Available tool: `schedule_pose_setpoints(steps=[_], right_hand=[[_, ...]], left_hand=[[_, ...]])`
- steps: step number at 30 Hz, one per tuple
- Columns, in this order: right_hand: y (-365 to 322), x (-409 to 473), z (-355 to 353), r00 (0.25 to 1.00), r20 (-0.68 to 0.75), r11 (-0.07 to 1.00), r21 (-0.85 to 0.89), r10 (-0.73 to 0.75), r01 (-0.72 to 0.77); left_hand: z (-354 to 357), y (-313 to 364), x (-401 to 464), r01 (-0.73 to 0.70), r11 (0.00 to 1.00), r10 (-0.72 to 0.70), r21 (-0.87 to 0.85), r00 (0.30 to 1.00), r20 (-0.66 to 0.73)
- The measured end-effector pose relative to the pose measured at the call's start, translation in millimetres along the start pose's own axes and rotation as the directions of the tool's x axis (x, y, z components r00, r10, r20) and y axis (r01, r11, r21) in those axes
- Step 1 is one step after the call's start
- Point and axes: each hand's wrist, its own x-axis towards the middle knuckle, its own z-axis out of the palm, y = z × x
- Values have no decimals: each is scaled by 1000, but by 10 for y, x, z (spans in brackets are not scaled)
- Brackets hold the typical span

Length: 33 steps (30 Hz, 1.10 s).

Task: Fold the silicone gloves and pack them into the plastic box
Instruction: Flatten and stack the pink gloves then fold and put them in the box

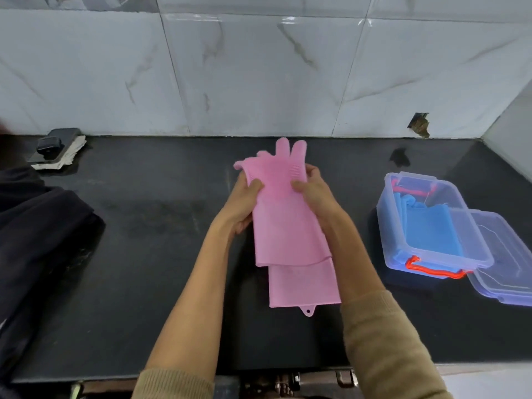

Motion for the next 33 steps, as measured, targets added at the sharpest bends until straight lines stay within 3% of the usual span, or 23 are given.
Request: schedule_pose_setpoints(steps=[2, 4, 7, 10, 18, 26, 33], right_hand=[[82, -20, -233, 998, -52, 999, -25, 32, -34], [267, -30, -392, 991, -74, 991, -69, 113, -118], [546, -58, -496, 974, -76, 954, -199, 212, -223], [627, -63, -526, 972, -175, 944, -262, 156, -199], [642, -54, -461, 980, -197, 936, -348, -9, -61], [689, -7, -467, 976, -219, 880, -464, -3, -102], [774, -5, -473, 950, -309, 885, -452, -38, -112]], left_hand=[[162, -132, 49, 21, 999, -25, 47, 997, 75], [259, -315, 29, 87, 974, -113, 208, 986, 118], [266, -565, -11, 148, 906, -192, 397, 979, 74], [185, -579, -11, 139, 876, -163, 462, 986, 13], [83, -570, -93, 210, 848, -169, 487, 977, -128], [50, -601, -175, 279, 814, -219, 509, 960, -176], [122, -649, -179, 226, 767, -112, 600, 969, -222]])
